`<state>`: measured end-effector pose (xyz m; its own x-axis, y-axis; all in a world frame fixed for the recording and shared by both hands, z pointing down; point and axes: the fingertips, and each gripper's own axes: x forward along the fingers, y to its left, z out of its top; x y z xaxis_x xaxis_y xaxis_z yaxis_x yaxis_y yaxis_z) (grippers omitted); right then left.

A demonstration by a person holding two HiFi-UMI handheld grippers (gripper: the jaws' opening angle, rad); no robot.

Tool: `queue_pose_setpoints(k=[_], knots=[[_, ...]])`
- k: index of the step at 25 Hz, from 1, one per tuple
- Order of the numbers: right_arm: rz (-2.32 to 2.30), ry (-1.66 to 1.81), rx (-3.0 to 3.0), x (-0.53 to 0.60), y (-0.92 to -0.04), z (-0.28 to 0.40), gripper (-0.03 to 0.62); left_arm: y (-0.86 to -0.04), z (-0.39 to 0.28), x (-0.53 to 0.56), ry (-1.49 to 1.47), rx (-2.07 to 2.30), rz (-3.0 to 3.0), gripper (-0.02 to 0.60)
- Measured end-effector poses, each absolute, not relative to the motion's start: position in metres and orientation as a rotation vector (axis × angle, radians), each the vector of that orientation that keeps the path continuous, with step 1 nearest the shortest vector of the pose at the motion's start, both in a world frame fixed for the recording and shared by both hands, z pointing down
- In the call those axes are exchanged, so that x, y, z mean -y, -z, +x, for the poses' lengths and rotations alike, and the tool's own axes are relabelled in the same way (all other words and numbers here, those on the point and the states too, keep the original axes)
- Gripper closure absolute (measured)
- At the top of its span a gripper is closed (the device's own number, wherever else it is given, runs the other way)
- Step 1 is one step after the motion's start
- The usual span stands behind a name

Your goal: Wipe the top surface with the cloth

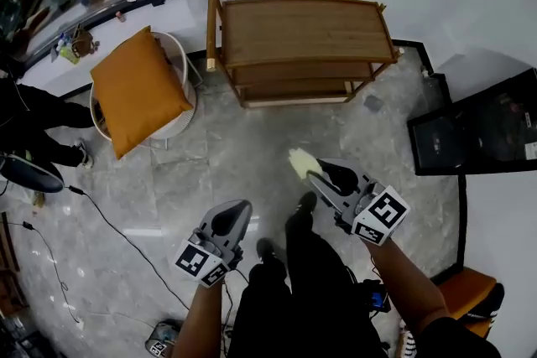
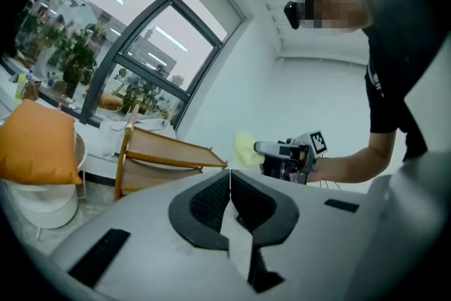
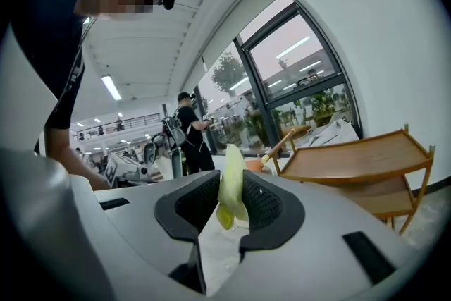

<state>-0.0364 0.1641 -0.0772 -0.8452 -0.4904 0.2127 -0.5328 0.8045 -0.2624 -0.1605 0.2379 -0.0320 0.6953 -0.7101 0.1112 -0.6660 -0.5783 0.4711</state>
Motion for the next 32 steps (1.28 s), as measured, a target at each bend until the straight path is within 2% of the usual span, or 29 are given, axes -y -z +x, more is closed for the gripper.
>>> queue_pose_setpoints(k=[6,15,24,32], knots=[[0.738,-0.384,2.913,-0.046,0.015,-0.034,0.494,-0.028,-0.127,-0.135,0.018,1.207,2.401,0.569],[0.823,-0.206,2.872,0.039,-0.109,-0.076,0.494,-0.122,-0.14,-0.026,0.094,1.477,2.294,0.569],[0.944,-0.182,2.822,0.08,-0.225,-0.133,0.494,-0.242,-0.19,0.013,0.04,1.645,2.194,0.569],[1.119,-0.118,2.878,0.145,-0.266,-0.17,0.494,-0.278,-0.225,0.086,0.068,1.705,2.296,0.569]])
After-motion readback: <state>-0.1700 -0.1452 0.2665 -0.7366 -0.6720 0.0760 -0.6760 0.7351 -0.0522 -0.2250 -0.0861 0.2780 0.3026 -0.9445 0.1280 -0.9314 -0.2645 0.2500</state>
